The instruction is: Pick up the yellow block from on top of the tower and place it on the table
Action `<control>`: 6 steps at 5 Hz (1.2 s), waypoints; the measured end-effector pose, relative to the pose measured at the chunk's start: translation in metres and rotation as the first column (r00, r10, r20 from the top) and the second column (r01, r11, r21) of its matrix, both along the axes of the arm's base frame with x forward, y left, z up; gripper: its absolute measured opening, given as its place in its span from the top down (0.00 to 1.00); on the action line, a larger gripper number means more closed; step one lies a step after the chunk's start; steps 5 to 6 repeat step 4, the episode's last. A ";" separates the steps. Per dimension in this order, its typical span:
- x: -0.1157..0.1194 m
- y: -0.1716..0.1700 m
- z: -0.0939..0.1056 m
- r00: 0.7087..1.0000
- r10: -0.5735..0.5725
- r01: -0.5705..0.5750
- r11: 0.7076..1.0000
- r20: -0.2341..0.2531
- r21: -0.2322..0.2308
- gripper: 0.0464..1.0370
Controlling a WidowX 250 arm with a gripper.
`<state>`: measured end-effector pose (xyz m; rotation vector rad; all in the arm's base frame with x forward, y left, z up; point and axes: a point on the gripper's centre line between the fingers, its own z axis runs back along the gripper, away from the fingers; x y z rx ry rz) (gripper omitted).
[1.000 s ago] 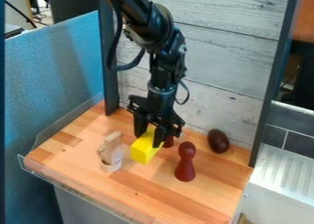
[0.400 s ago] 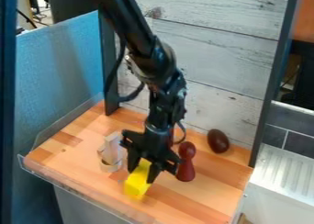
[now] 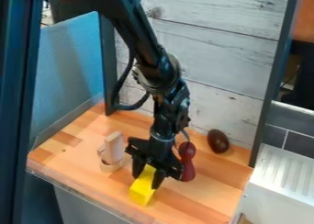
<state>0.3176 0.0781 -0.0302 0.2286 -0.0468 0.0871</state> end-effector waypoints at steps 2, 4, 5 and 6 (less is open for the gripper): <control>-0.003 0.020 0.020 0.999 0.040 -0.043 0.993 -0.034 -0.111 0.03; -0.002 0.063 0.091 0.996 0.094 -0.090 0.973 0.007 -0.214 0.04; -0.002 0.063 0.091 0.996 0.094 -0.090 0.973 0.007 -0.214 0.04; -0.002 0.063 0.091 0.996 0.094 -0.090 0.973 0.007 -0.214 0.04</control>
